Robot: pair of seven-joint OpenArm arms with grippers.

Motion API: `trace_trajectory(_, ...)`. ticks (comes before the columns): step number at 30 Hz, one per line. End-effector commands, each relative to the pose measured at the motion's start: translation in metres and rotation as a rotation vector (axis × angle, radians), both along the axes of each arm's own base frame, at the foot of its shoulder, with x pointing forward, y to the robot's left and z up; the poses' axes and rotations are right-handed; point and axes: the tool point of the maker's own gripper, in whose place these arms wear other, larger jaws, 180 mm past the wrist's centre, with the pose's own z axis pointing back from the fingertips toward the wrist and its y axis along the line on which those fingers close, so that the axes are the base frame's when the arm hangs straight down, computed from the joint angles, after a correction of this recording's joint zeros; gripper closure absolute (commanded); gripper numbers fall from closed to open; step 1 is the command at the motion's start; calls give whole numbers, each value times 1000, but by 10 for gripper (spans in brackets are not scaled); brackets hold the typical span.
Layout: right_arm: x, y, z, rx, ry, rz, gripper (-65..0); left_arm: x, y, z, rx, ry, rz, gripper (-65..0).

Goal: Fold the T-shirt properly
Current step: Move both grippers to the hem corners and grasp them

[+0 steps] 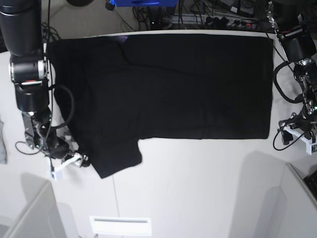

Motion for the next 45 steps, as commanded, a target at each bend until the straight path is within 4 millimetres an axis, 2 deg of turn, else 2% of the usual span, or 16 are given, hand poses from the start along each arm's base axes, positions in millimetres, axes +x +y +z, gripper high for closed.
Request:
trace_trajectory(1,21,0,25,5,-77,6,-443,9,11,25,34,-63,5,-523)
trace_trajectory(5,14,5,12,-12,-45,27,-441,9,12,24,40,-58,6,-523)
trace_trajectory(7,14,17,8,-2,-45,38,-441,8,11,24,37,-58,5,-523)
trace_trajectory(13,5,20,-6,6,-15,31,-440,9,11,23,35,-58,5,-523)
trace_trajectory(18,3,26,-9,14,-8,37,-435,3,11,17,35,-42,6,-523)
trace_trajectory(25,-2,25,-17,-29,8,57,-294,0,10,13,30,-33,6,-523)
trace_trajectory(27,-4,37,-22,-73,18,105,-255,-1,11,11,26,-27,9,-523)
trace_trajectory(30,-9,47,-31,-128,34,159,-186,-5,13,-1,6,-2,23,-523)
trace_trajectory(37,-8,48,-30,-130,31,163,-15,-13,14,-21,-25,50,22,-523)
trace_trajectory(41,-7,47,-29,-134,31,158,0,-11,-4,-28,-44,58,-72,-523)
trace_trajectory(45,-6,38,-31,-158,45,110,0,-7,-15,-32,-59,59,-87,-523)
